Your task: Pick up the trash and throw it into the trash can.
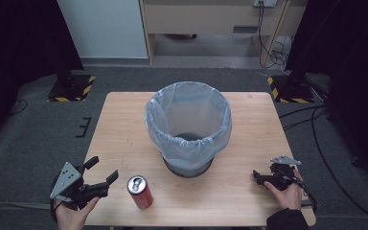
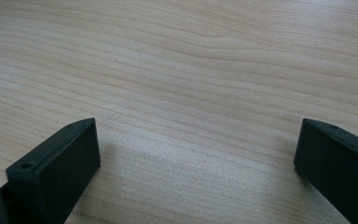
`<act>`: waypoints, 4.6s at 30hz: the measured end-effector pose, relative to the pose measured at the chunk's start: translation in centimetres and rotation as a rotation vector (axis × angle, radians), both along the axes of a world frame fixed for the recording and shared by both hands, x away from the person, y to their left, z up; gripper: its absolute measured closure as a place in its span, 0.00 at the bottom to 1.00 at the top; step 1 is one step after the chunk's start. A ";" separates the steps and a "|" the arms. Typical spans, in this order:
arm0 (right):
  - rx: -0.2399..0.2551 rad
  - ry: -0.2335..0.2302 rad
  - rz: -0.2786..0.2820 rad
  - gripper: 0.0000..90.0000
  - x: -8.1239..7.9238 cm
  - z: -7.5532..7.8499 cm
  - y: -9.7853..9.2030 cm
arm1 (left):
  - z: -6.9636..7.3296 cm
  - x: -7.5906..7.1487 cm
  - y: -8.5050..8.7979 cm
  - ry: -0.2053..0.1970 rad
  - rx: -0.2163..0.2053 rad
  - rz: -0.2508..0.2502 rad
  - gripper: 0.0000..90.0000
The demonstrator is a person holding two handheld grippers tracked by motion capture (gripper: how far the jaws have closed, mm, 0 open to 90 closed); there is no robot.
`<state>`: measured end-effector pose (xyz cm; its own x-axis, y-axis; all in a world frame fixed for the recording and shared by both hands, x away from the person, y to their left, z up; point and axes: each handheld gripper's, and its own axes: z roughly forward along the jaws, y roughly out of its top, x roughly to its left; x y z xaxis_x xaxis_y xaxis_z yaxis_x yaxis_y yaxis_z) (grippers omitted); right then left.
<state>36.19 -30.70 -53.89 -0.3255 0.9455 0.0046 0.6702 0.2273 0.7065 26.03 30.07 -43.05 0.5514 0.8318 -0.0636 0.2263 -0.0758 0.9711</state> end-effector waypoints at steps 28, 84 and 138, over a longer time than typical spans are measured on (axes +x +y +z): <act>0.000 0.000 0.000 0.00 0.0 0.0 0.0 | -0.5 -1.4 -5.3 -0.006 -0.030 -0.125 0.06; 0.000 0.000 0.000 0.00 0.0 0.0 0.0 | -3.1 -1.2 -6.9 0.026 0.023 -0.128 0.36; 0.000 0.000 0.000 0.00 0.0 0.0 0.0 | 13.2 3.3 -6.7 -0.361 -0.157 -0.045 0.37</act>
<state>36.19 -30.70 -53.89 -0.3257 0.9455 0.0043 0.6698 0.2275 0.7068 29.35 23.40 -29.85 0.5973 0.8019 0.0169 -0.1320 0.0775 0.9882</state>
